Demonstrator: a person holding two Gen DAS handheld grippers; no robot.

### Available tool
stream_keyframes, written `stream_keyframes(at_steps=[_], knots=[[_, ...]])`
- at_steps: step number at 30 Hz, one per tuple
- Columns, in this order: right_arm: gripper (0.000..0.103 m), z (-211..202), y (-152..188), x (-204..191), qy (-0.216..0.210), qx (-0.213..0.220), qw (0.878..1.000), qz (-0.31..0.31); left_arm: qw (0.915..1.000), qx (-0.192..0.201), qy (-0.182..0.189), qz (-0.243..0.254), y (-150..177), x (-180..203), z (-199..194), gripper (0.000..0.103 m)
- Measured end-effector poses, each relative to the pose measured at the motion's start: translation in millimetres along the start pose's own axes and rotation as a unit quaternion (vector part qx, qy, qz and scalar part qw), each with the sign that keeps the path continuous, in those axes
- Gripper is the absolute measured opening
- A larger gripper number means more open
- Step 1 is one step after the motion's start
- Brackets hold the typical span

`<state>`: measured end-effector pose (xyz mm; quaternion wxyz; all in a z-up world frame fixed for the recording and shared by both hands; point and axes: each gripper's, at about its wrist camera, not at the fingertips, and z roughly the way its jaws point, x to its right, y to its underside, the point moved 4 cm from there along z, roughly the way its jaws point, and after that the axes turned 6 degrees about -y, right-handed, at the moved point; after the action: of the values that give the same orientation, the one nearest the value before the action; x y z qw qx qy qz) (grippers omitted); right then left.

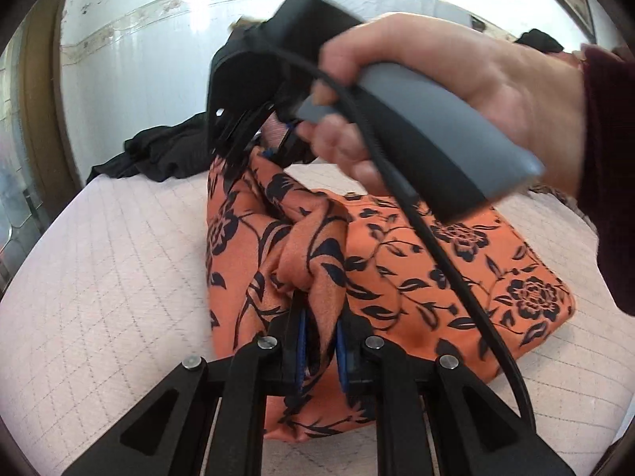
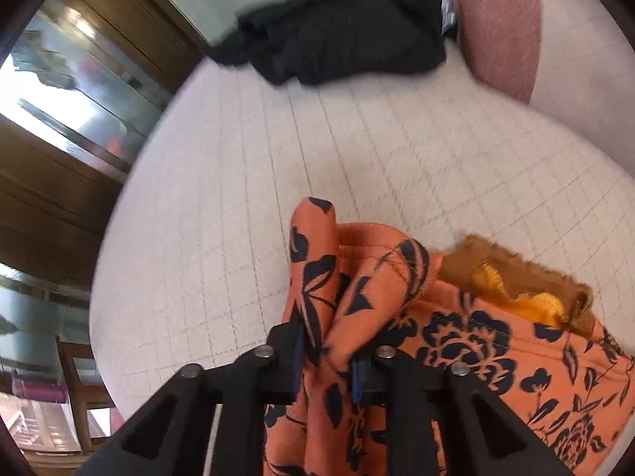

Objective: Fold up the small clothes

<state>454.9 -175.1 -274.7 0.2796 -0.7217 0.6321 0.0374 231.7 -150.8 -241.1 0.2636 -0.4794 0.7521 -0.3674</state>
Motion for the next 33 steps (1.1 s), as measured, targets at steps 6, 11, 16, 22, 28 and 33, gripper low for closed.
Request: stream_keyframes(at_steps=[6,11,16,22,28,33], knots=[[0.014,-62.6,22.4,36.8,-0.014,0.091,0.995,0.027,0.9982,0.016,0.057,0.007,-11.9,33.2,-14.3,0.012],[0.014,-130.7,53.3,87.9,-0.006,0.151,0.988,0.045,0.9917,0.034,0.124,0.011,-30.5,93.6,-35.7,0.012],[0.014,-180.8,87.6,156.9,0.017,0.180,0.979,0.092,0.9808,0.017,0.192,0.032,-38.4,163.6,-23.8,0.012],[0.014,-182.7,118.9,243.3,0.027,0.180,0.971,0.156,0.9734,-0.057,0.209,0.074,-19.5,205.5,19.3,0.012],[0.021,-134.5,139.4,293.9,-0.019,0.159,0.955,0.248,0.9535,-0.098,0.259,0.118,-12.0,184.0,5.5,0.038],[0.029,-181.0,164.2,288.9,-0.001,0.196,0.943,0.267,0.9669,-0.041,0.225,0.114,-28.3,119.6,-19.3,0.059]])
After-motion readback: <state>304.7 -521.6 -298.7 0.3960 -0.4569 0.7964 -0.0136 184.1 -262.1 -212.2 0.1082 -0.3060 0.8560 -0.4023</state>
